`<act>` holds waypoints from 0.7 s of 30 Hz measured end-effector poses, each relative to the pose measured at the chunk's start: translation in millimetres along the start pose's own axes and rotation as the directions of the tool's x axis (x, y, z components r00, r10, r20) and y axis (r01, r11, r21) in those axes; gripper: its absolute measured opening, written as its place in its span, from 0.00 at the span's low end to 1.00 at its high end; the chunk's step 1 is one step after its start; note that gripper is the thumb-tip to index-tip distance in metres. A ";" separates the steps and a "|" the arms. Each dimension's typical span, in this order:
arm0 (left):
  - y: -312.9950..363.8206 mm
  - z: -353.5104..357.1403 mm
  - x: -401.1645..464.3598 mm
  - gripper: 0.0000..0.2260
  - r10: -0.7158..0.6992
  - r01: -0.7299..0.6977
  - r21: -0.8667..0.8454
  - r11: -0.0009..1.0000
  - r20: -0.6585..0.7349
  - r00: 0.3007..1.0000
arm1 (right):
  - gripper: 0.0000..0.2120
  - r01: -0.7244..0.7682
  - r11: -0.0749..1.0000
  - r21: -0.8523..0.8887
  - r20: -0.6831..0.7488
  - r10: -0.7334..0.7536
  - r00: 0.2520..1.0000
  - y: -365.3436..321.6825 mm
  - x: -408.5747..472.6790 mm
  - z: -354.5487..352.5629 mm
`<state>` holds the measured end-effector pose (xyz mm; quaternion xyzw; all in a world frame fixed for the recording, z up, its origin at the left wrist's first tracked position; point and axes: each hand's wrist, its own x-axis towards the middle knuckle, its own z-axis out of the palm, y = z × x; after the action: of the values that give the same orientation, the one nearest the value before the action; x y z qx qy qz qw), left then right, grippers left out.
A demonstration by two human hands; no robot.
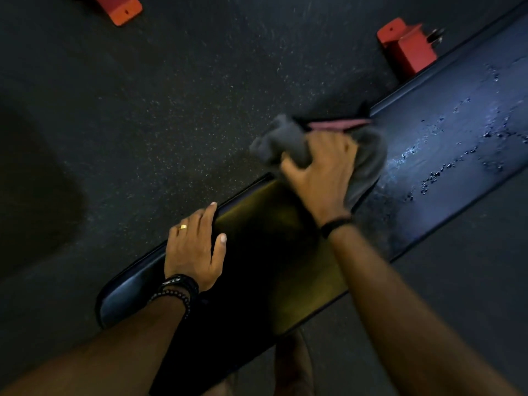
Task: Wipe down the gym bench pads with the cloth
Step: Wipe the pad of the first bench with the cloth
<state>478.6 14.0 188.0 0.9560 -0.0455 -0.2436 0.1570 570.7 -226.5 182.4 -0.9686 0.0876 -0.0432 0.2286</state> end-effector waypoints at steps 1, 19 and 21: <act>0.4 -0.1 0.3 0.28 -0.003 0.003 -0.001 1.000 -0.002 1.000 | 0.17 0.067 0.998 0.013 0.008 -0.067 0.998 -7.4 -29.3 0.4; 34.4 -13.6 22.5 0.28 0.256 -0.250 0.084 0.965 -0.079 0.963 | 0.24 0.102 0.970 -0.220 0.012 -0.102 0.995 62.0 -106.7 -45.7; 66.6 -17.8 53.9 0.28 0.388 -0.383 0.065 0.921 -0.081 0.918 | 0.23 -0.072 0.959 -0.275 -0.133 0.036 0.991 100.9 -60.2 -58.8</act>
<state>533.8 -52.9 200.0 0.9420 -0.2313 -0.1623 0.1809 489.2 -329.4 186.8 -0.9837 0.1335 -0.0853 0.0849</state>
